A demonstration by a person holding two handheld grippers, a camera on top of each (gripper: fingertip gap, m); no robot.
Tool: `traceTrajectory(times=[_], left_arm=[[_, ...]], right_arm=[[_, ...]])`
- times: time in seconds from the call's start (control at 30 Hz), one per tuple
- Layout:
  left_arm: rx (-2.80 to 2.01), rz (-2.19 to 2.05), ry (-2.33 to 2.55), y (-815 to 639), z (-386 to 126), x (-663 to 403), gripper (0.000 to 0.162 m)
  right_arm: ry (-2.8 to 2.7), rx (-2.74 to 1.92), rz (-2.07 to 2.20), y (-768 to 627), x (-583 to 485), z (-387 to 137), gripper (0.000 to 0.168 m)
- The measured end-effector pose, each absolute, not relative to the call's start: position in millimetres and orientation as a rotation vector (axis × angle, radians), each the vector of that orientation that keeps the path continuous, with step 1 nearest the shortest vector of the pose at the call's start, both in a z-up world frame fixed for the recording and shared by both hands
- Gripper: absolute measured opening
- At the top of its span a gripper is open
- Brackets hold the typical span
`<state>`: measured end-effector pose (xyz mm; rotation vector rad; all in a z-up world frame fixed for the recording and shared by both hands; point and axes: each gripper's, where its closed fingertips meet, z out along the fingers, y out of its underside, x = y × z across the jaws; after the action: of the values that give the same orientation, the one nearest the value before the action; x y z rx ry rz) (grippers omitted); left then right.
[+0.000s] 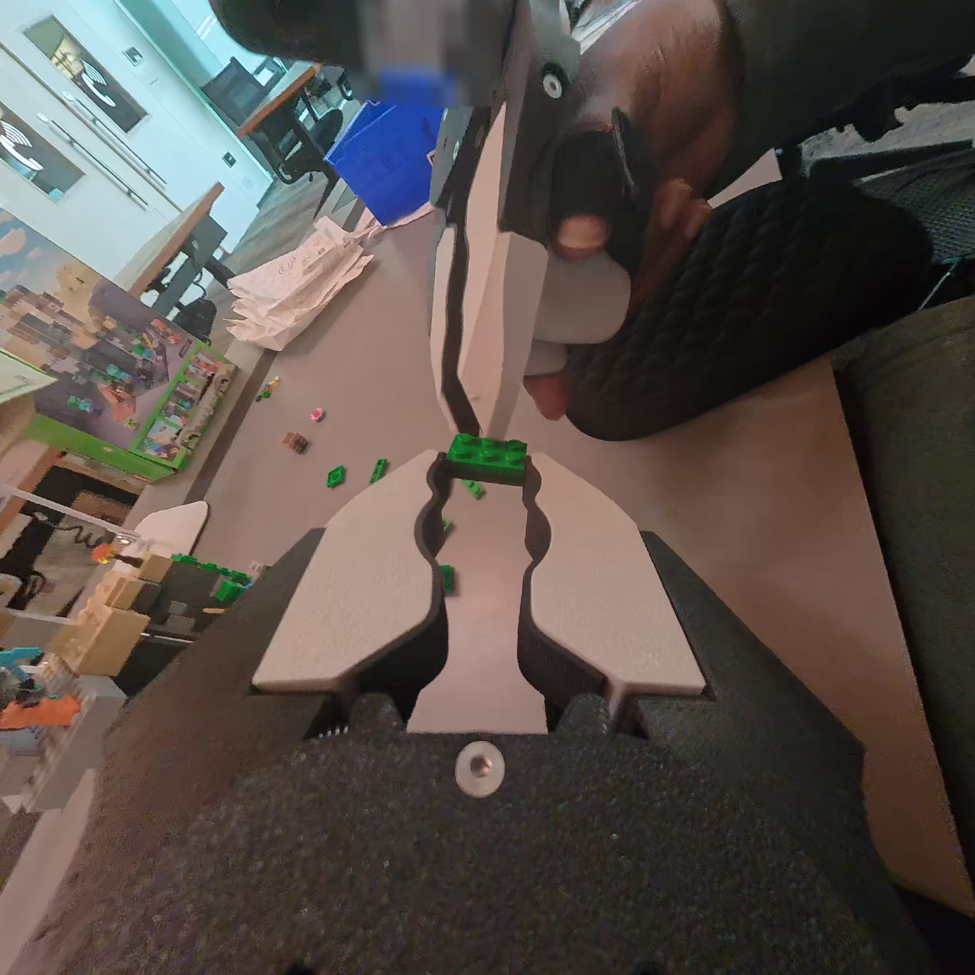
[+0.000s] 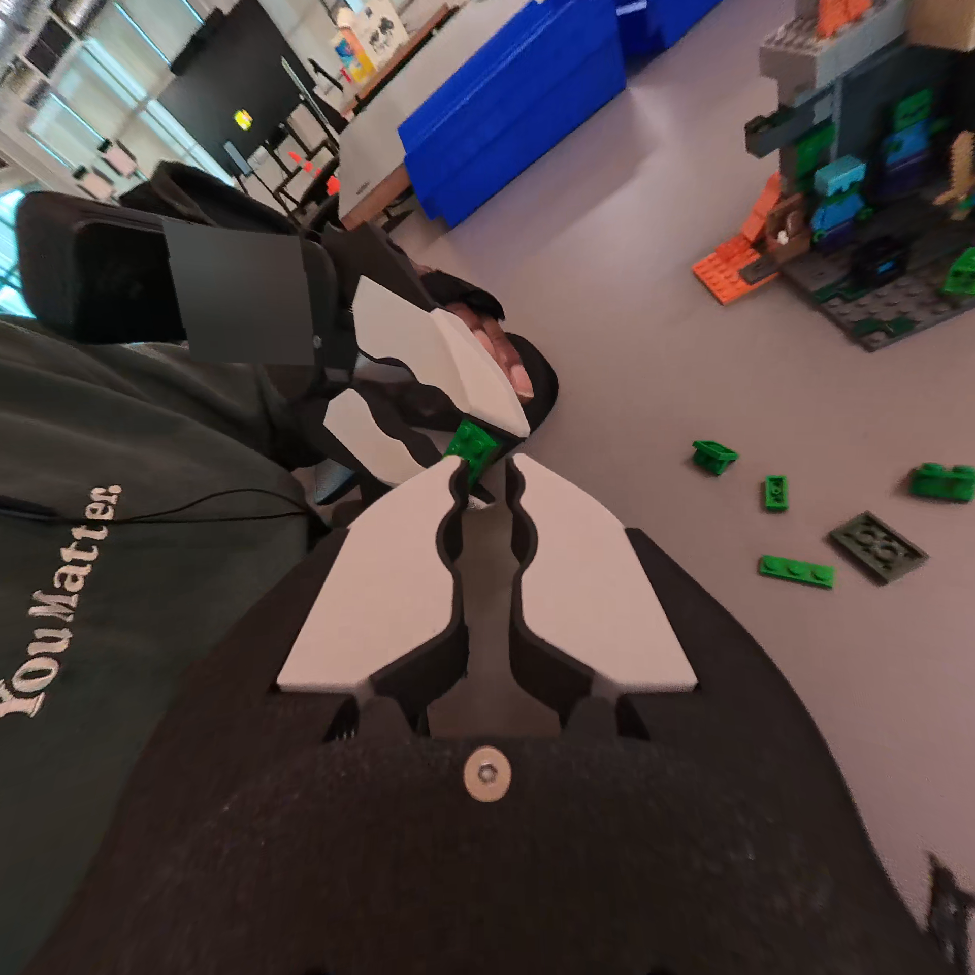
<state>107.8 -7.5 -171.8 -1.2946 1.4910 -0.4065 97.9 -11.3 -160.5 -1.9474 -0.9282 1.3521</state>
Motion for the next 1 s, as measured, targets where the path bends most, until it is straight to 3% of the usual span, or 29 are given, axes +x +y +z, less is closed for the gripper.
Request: traceTrajectory(times=[0.23,0.63,0.83,1.0], left_arm=[[-1.204,-0.173,1.523,-4.8,-170.7,107.9,0.026],[-1.269,-0.566,1.537,-19.2,-171.6,108.3,0.026],[-1.264,-0.448,1.529,-8.8,-174.5,106.2,0.026],[-1.228,-0.287,1.539,-2.4,-175.6,108.0,0.026]], right_arm=[[-0.859,-1.958,1.429,-13.4,95.8,-159.9,0.009],[-1.019,-1.855,1.592,-24.8,100.9,-160.3,0.0],[-0.985,-1.872,1.527,-18.6,100.3,-160.6,0.0],[-0.922,-1.921,1.442,-13.1,97.1,-163.1,0.013]])
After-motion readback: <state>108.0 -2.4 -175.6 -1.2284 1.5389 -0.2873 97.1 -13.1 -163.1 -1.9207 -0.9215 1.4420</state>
